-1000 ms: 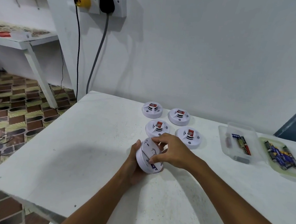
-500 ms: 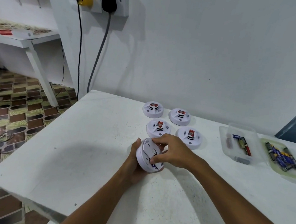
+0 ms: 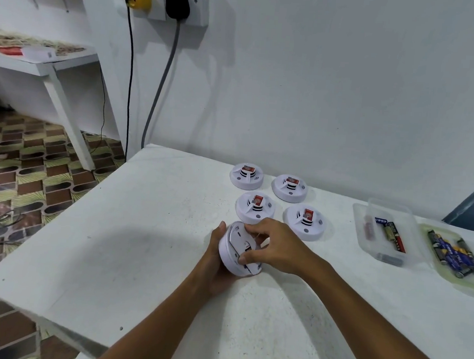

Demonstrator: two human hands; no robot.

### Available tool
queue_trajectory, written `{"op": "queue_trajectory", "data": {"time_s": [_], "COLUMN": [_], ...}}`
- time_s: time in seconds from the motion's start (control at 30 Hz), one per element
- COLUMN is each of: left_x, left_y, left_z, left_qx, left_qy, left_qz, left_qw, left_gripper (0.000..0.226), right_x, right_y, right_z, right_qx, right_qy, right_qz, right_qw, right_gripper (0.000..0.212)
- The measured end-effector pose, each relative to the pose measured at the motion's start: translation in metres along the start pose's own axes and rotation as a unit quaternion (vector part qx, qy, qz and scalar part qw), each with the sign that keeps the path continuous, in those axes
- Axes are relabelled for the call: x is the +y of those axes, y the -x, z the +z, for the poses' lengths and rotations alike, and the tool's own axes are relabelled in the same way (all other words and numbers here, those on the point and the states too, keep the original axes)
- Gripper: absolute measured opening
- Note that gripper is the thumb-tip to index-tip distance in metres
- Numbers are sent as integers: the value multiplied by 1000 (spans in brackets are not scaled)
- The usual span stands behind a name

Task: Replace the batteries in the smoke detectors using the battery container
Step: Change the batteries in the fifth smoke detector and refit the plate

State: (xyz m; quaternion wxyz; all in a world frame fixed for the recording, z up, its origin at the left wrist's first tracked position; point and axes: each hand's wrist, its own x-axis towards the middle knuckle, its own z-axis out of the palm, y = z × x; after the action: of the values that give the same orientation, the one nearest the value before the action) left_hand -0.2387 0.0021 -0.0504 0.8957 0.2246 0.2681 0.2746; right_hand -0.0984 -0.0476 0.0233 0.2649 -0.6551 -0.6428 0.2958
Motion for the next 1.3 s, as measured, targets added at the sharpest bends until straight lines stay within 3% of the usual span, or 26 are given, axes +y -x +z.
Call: {"op": "queue_trajectory", "data": {"time_s": [0.2, 0.53, 0.93, 1.1, 1.3], "left_x": [1, 1, -2, -2, -6], "left_y": [-2, 1, -4, -4, -1], "left_z": [0, 3, -4, -4, -9], "left_qx": [10, 8, -19, -22, -120], "left_qy": [-27, -18, -17, -17, -1], "left_qz": [-11, -11, -11, -17, 19], "left_qw": [1000, 1000, 1000, 999, 993], "left_gripper": [70, 62, 70, 85, 89], "right_x": [4, -3, -6, -2, 9], "right_y": [-3, -10, -16, -13, -5], "right_z": [2, -5, -7, -4, 6], "right_qx": [14, -17, -44, -28, -22], "right_qy": [-6, 17, 28, 11, -9], "right_qz": [15, 25, 44, 46, 27], "right_qw": [1000, 999, 998, 998, 999], "right_gripper": [73, 69, 64, 64, 64]}}
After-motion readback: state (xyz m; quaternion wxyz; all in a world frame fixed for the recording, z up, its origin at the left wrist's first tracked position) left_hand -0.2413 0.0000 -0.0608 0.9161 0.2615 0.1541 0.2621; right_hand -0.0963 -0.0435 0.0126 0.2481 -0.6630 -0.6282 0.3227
